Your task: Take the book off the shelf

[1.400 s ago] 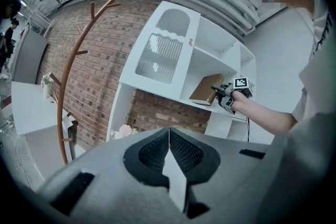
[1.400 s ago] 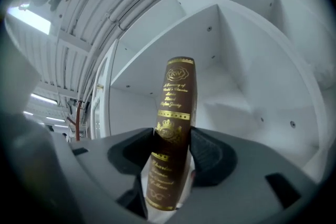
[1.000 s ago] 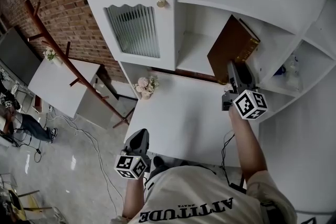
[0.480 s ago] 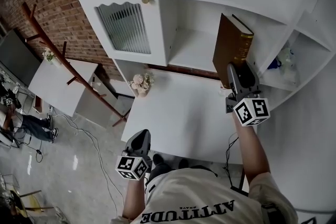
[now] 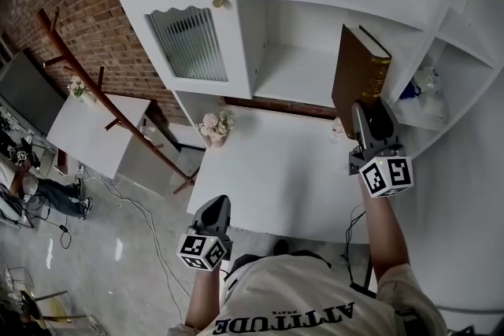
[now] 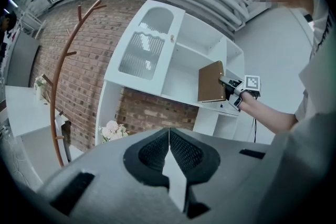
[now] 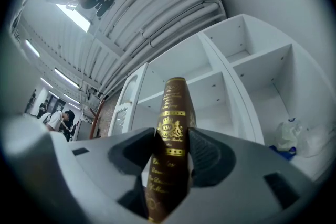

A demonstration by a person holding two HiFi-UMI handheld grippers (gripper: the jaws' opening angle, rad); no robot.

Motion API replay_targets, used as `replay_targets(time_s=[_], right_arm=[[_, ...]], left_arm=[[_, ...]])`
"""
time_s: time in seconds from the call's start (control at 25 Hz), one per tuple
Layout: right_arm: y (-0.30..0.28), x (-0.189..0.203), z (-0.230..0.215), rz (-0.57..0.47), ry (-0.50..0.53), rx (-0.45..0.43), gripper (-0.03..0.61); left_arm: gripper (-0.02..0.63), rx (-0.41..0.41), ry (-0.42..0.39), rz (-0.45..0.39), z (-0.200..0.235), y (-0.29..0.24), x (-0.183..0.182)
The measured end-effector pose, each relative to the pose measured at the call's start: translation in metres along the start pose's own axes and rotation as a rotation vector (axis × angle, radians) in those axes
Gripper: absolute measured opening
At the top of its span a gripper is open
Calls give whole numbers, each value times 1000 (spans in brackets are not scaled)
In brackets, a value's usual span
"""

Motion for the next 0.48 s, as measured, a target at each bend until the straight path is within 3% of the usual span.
replay_targets(time_s=[0.48], right_arm=[[67,-31,12,49,71,104,212]], left_arm=[[26,95,-30,27,15,20,-16]])
Point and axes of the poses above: the fingertips, and each gripper's own axes: y backward along the fingers, z to its left, x out of its underside, the point moved 4 cm from there along y, backward along the fingers, and after that the axes turned 15 degrees about y, right-handed, at the moved point
